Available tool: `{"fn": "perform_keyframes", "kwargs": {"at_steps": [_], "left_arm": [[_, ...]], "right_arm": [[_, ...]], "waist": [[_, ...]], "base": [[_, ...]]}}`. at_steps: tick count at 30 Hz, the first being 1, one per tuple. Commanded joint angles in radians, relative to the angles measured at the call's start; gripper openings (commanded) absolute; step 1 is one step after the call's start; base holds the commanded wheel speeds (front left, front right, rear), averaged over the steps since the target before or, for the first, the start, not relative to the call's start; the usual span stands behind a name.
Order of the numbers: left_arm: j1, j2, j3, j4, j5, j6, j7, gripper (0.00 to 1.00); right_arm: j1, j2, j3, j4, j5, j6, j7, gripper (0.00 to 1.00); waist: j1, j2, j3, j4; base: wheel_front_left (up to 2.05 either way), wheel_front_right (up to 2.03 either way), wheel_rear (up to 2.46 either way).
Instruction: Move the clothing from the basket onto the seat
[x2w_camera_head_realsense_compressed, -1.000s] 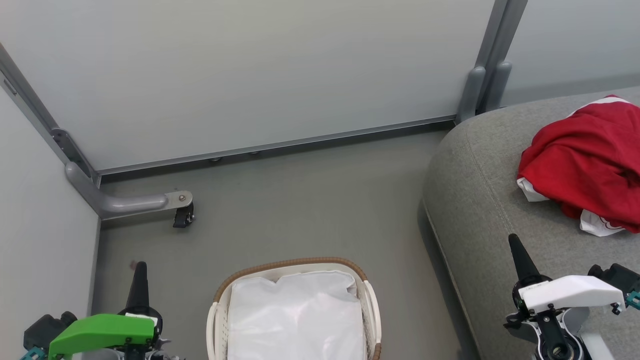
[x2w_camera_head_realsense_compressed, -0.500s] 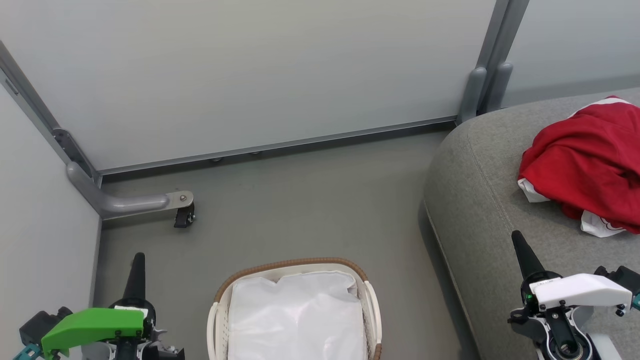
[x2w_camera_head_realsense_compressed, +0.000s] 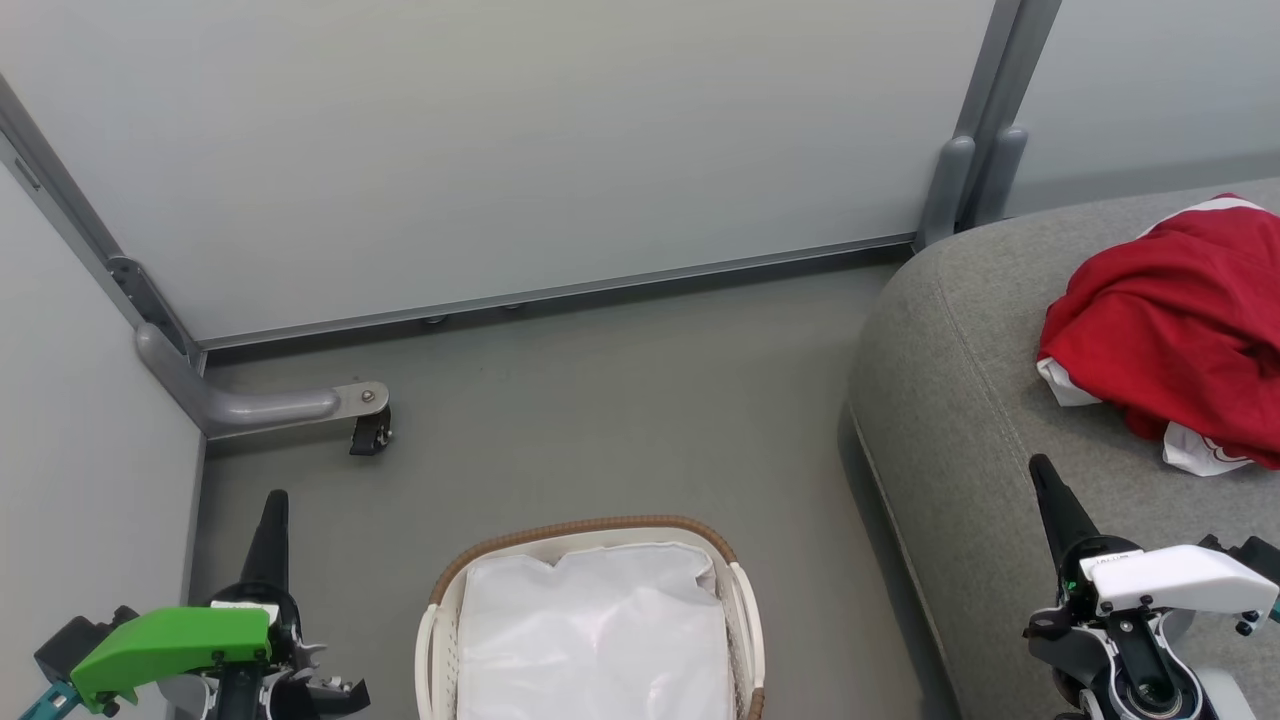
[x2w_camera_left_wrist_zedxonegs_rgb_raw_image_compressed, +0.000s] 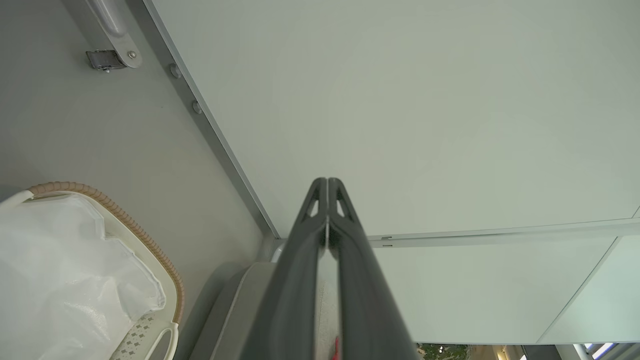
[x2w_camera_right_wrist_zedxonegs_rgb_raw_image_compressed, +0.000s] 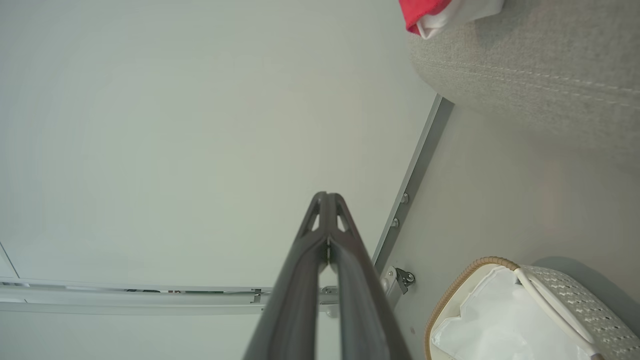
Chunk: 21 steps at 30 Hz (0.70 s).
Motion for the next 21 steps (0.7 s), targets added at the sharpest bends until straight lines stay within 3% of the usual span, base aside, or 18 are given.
{"fn": "perform_keyframes", "kwargs": {"at_steps": [1,21], "left_arm": [[-0.020,0.007,0.006,-0.007,-0.022,-0.003,0.005,0.00],[-0.034,0.007,0.017,-0.024,-0.159,-0.004,0.045,0.00]], "right_arm": [[0.005,-0.006,-0.005,-0.010,0.023,0.000,0.008,0.00],[0.011,-0.007,-0.025,-0.029,0.171,0.000,0.047,0.00]], "waist": [[0.0000,0.0000,0.000,0.000],[0.0000,0.0000,-0.002,0.004]], "base": [[0.00,0.00,0.00],[0.00,0.00,0.00]]}}
